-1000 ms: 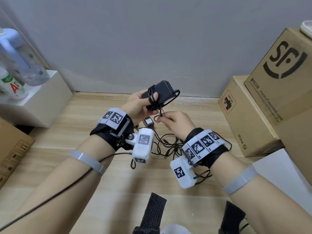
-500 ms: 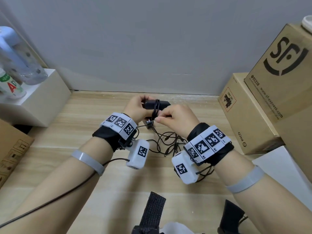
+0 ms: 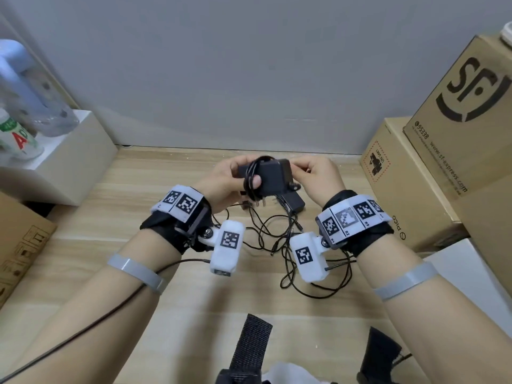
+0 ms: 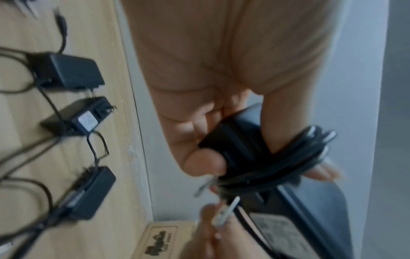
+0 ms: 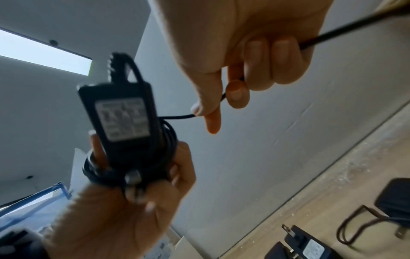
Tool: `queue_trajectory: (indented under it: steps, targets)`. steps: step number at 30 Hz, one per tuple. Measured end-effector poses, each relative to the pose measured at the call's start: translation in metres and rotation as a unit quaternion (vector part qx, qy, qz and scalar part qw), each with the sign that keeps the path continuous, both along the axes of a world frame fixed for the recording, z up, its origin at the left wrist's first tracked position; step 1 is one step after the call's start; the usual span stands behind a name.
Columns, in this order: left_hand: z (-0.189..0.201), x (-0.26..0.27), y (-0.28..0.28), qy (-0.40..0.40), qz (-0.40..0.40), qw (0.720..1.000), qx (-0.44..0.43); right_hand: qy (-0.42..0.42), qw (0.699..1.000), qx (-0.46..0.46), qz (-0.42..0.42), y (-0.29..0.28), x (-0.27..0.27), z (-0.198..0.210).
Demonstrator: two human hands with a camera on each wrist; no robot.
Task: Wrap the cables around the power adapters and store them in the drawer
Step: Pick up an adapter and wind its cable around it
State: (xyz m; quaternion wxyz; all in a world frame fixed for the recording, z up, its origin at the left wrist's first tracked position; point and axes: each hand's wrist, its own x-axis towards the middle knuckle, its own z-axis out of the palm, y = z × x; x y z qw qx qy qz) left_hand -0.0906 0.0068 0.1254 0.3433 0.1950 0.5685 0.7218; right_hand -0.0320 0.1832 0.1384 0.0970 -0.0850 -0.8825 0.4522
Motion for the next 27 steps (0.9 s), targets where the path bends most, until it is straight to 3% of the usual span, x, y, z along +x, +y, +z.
queue_trajectory:
  steps: [3, 6, 11, 19, 21, 23, 27]
  targets:
    - [0.007, 0.003, 0.004, -0.036, 0.068, 0.994, 0.077, -0.046, 0.999, -0.016, -0.003, -0.001, 0.003, -0.011]
    - [0.008, 0.006, 0.006, -0.056, 0.136, 0.982, 0.121, -0.105, 0.993, -0.027, 0.046, -0.011, 0.011, -0.017]
    - [-0.003, 0.016, 0.011, -0.075, 0.241, 0.964, 0.088, -0.114, 0.986, 0.033, 0.120, -0.024, 0.019, -0.019]
    - [-0.011, 0.023, 0.012, -0.076, 0.298, 0.951, 0.036, -0.114, 0.977, 0.070, 0.164, -0.030, 0.032, -0.003]
    - [-0.015, 0.026, 0.012, -0.078, 0.312, 0.947, 0.022, -0.101, 0.985, 0.014, 0.143, -0.029, 0.037, 0.000]
    - [-0.018, 0.030, 0.013, -0.074, 0.321, 0.944, 0.004, -0.082, 0.986, -0.104, 0.104, -0.027, 0.042, 0.002]
    - [-0.023, 0.041, 0.017, -0.064, 0.323, 0.944, -0.015, -0.039, 0.959, -0.260, 0.104, -0.021, 0.048, 0.002]
